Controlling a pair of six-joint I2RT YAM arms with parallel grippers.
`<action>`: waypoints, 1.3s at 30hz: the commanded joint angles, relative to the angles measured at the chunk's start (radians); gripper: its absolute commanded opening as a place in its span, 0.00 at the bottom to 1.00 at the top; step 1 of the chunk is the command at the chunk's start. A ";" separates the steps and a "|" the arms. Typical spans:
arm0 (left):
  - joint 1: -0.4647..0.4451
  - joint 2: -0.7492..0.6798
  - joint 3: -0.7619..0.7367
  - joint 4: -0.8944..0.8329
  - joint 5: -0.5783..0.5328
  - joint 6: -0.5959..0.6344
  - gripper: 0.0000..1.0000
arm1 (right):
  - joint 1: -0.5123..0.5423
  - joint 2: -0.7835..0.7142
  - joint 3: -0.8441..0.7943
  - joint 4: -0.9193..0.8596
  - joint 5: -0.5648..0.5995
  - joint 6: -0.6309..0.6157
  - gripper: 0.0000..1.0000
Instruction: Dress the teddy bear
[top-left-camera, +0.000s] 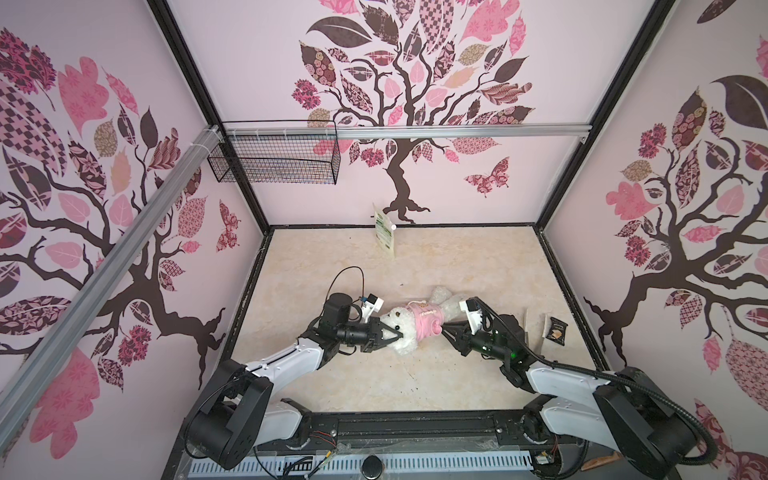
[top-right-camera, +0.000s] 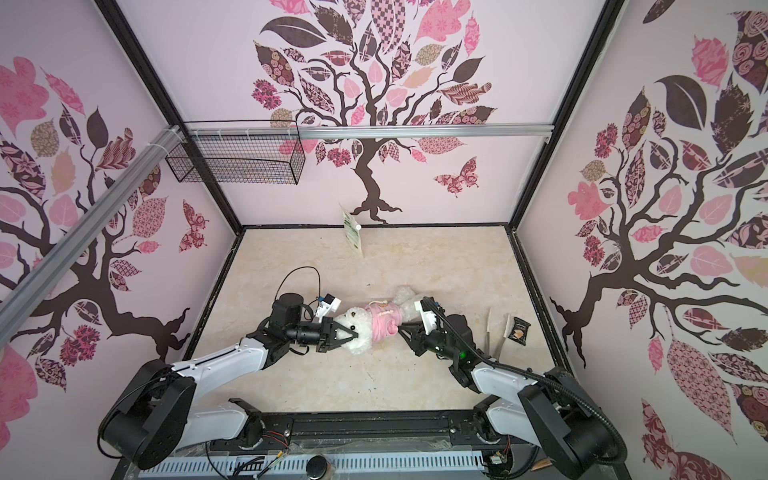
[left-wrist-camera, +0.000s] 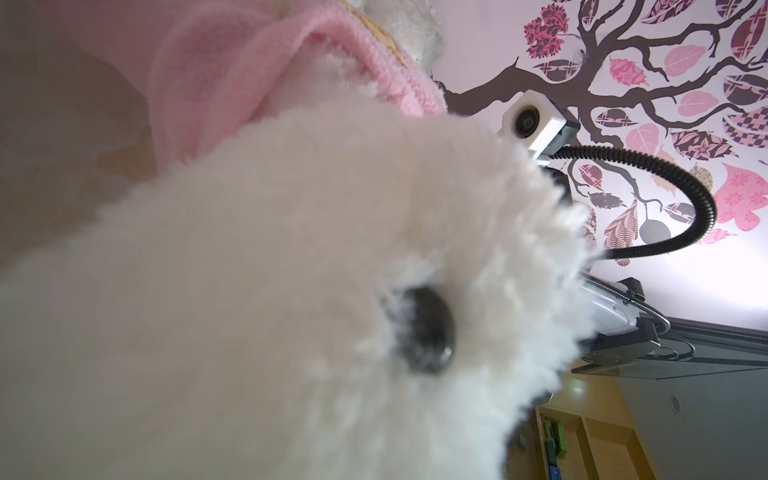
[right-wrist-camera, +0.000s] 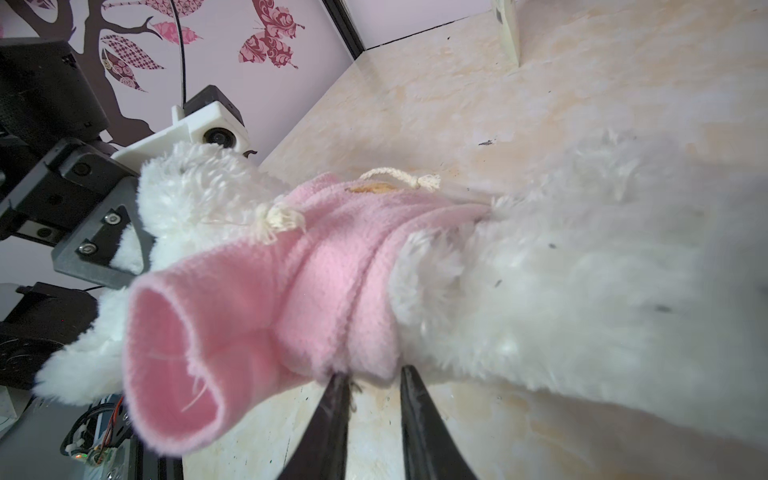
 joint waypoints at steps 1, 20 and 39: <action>0.002 -0.003 0.043 0.011 0.043 0.040 0.00 | 0.006 0.043 0.029 0.074 -0.037 -0.014 0.25; 0.000 -0.003 0.052 -0.037 0.043 0.072 0.00 | 0.005 0.078 0.095 0.017 -0.036 -0.066 0.02; -0.025 -0.006 0.242 -0.786 -0.315 0.537 0.00 | -0.166 -0.121 0.114 -0.398 0.131 0.104 0.00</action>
